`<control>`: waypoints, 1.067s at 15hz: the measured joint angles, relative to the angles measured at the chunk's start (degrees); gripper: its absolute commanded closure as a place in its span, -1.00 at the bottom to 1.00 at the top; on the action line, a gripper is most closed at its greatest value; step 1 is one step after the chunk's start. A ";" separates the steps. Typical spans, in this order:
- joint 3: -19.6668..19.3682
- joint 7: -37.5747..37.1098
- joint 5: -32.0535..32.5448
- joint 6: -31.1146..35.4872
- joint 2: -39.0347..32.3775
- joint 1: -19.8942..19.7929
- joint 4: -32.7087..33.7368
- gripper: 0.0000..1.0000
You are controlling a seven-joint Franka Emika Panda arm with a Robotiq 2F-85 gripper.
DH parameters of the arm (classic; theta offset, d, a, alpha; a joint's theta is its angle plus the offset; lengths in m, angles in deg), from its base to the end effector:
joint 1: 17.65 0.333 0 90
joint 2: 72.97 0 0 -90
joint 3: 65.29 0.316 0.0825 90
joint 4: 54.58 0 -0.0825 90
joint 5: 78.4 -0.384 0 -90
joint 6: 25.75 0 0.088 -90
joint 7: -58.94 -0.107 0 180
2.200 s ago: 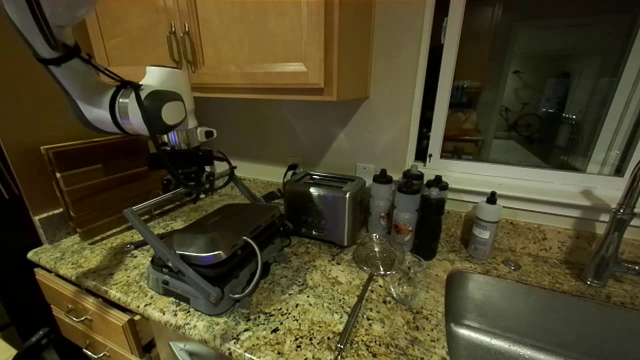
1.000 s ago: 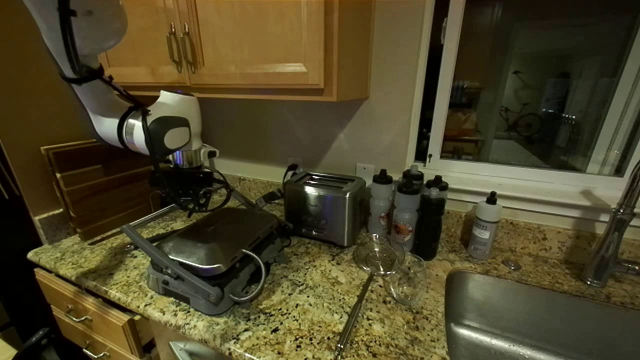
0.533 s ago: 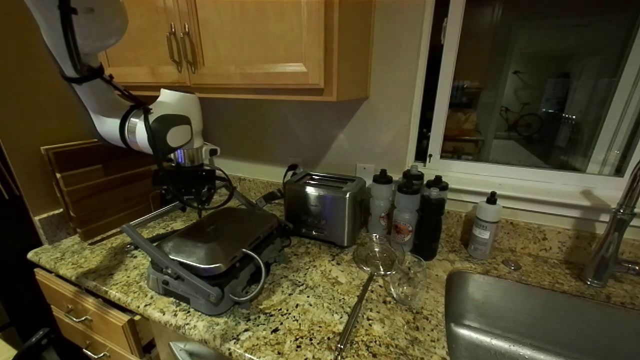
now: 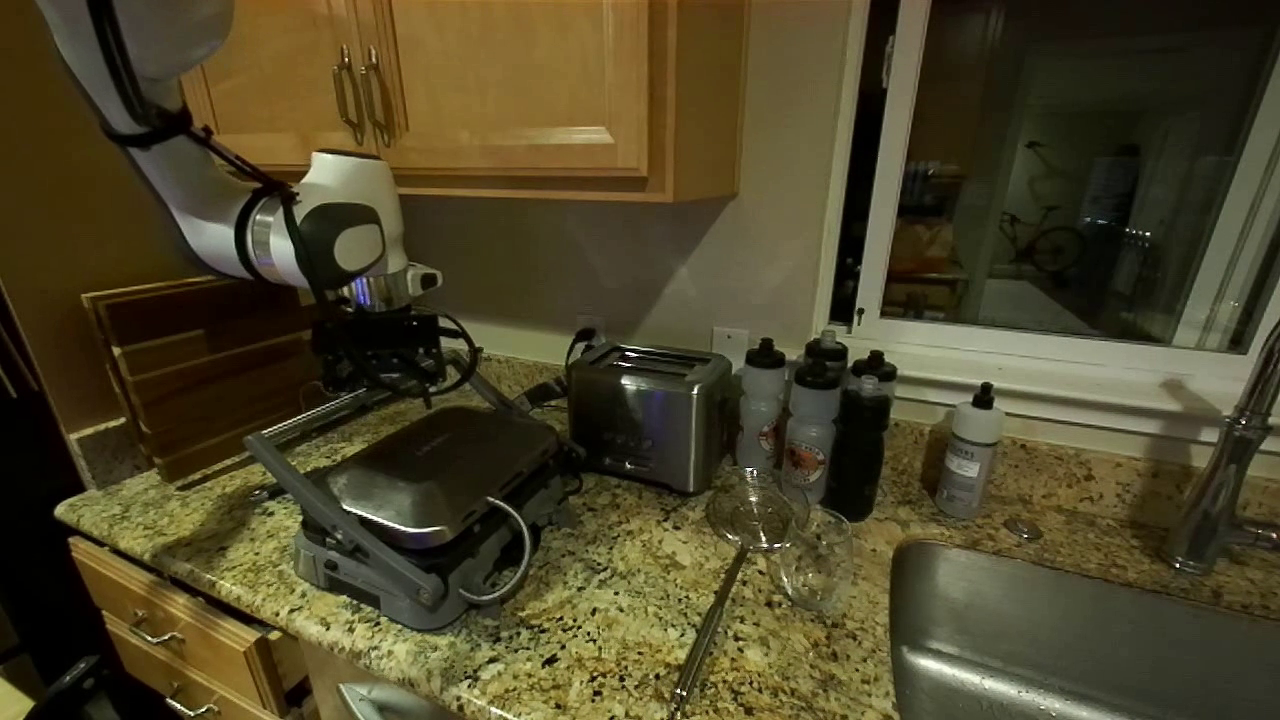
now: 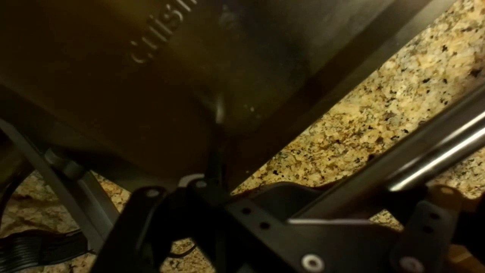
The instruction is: Close the toaster.
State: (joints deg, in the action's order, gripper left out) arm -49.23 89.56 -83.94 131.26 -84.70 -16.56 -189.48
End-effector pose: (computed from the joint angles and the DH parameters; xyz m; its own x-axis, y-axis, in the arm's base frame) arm 0.5086 0.1539 0.2648 0.7238 0.6570 0.2109 0.6725 -0.7401 -0.0026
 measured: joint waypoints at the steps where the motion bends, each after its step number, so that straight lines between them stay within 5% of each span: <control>1: -0.10 0.01 0.00 0.00 0.67 0.00 -0.18 -1.00; 6: -0.21 0.17 -1.53 -0.01 1.96 -0.07 -0.45 -1.00; 12: -0.20 4.50 -16.09 -0.07 3.36 -1.87 -1.72 -1.00; 14: -1.08 4.31 -15.93 -0.37 3.76 -1.79 -1.93 -1.00; 15: -1.52 3.71 -14.73 -0.62 3.37 -1.54 -1.77 -0.93; 16: -1.79 3.13 -13.89 -0.94 2.51 -1.29 -1.36 -0.46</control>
State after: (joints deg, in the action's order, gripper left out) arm -51.02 92.69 -97.82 130.32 -82.19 -17.84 -190.84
